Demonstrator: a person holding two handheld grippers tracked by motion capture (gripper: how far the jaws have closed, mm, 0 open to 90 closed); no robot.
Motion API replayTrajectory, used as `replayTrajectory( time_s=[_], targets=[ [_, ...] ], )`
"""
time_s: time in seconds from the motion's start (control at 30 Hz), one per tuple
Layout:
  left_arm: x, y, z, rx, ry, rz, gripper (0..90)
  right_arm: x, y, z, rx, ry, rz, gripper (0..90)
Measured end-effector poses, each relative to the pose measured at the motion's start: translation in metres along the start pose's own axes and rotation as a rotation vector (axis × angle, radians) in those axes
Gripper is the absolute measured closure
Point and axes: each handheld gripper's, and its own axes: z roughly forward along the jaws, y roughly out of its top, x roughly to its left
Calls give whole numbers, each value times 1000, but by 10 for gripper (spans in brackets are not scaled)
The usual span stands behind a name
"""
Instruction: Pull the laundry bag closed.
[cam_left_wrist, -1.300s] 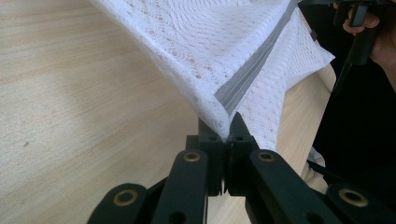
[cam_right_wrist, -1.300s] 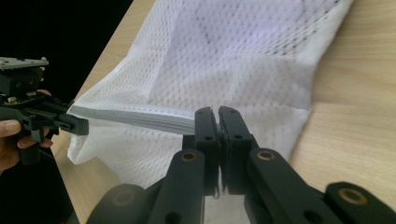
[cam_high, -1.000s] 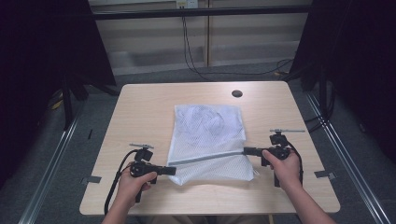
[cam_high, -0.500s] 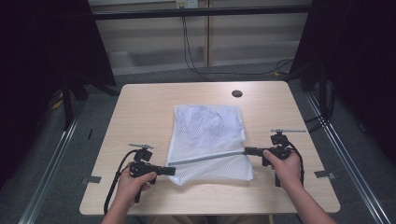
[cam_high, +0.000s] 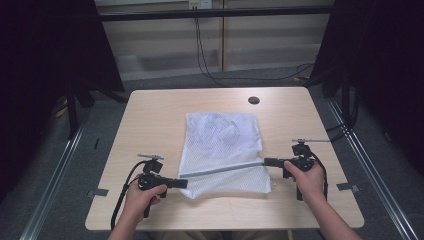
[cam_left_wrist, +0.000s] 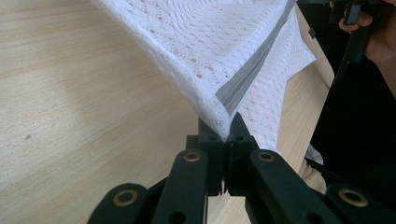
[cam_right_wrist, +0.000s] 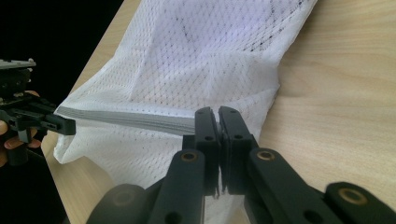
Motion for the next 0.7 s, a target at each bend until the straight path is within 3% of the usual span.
replayTrajectory(
  time_s=[0.37,0.7],
  targets=[
    [0,0,0,4,-6,-5,884,-2,-1,-1,3,-16,-9,870],
    [-1,-1,1,18,-2,29,876,0,-3,-3,-8,-16,-33,868]
  ],
)
